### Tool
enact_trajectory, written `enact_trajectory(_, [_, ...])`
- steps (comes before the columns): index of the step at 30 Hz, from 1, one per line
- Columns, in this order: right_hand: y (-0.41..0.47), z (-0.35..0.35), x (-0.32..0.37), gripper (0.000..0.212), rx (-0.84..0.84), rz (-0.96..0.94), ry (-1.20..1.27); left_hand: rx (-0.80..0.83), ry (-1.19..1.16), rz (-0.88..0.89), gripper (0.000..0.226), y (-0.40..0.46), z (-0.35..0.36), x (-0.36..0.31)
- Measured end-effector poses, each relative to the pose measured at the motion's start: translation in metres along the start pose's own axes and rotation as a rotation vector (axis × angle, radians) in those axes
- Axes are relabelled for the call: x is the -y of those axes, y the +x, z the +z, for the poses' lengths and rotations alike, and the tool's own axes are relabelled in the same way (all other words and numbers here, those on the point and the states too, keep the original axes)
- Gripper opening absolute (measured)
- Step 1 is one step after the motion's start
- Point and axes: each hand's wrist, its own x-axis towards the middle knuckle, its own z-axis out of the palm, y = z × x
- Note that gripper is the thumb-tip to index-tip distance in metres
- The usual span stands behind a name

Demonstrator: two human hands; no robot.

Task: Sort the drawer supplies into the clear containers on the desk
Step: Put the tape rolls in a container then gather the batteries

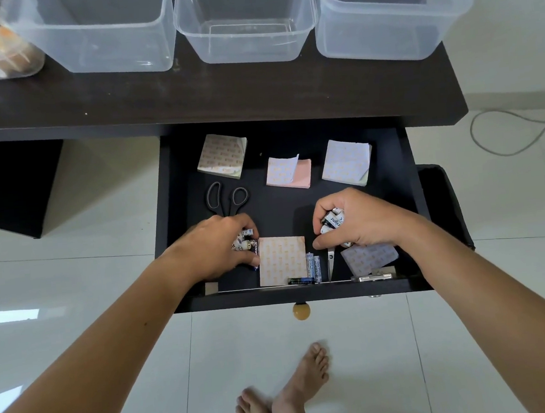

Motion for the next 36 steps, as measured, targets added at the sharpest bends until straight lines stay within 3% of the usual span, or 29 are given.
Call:
enact_trajectory(9, [-0.002, 0.001, -0.002, 0.023, 0.034, -0.009, -0.118, 0.065, -0.108, 0.075, 0.032, -0.001, 0.001, 0.004])
enact_trajectory(18, [-0.004, 0.013, 0.009, 0.029, 0.050, -0.045, -0.377, -0.048, -0.571, 0.149, 0.011, -0.010, -0.008, -0.005])
enact_trajectory(30, [-0.005, 0.013, 0.016, 0.023, 0.096, -0.052, -0.171, 0.006, -0.775, -0.010, 0.012, -0.010, -0.006, -0.011])
enact_trajectory(36, [-0.008, 0.000, 0.012, 0.019, 0.059, -0.026, -0.001, 0.027, -0.626, 0.011, 0.006, -0.008, 0.001, -0.018])
